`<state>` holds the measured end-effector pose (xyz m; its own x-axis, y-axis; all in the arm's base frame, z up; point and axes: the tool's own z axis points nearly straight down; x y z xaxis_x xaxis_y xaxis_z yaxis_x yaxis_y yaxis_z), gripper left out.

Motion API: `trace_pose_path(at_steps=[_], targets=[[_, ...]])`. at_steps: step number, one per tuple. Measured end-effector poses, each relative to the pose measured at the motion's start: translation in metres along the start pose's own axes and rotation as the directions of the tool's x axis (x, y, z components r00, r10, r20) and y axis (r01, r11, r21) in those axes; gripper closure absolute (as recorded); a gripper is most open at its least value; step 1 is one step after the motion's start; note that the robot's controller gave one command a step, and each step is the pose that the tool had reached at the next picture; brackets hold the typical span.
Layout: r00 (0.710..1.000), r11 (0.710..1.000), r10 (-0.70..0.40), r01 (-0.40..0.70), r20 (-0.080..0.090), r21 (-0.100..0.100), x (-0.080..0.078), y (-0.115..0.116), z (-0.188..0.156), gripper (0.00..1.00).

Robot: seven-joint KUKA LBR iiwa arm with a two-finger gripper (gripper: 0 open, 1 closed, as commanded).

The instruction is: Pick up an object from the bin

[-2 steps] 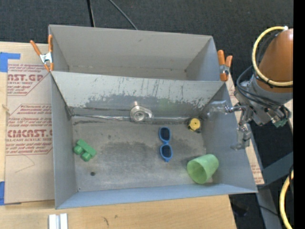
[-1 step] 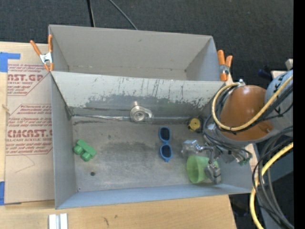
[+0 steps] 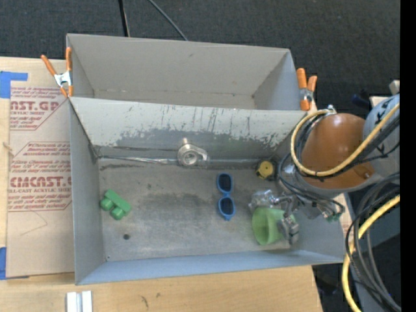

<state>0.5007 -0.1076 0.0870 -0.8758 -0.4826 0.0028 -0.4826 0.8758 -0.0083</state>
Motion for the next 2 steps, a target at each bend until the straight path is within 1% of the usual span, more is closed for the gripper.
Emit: trace_pose_path(at_steps=[1, 2], targets=[[0.988, 0.989, -0.151, 0.151, 0.010, 0.000, -0.0001, -0.0197, -0.1430, 1.00], [0.988, 0.988, -0.152, 0.153, 0.007, -0.007, 0.0004, -0.0177, -0.1389, 0.00]])
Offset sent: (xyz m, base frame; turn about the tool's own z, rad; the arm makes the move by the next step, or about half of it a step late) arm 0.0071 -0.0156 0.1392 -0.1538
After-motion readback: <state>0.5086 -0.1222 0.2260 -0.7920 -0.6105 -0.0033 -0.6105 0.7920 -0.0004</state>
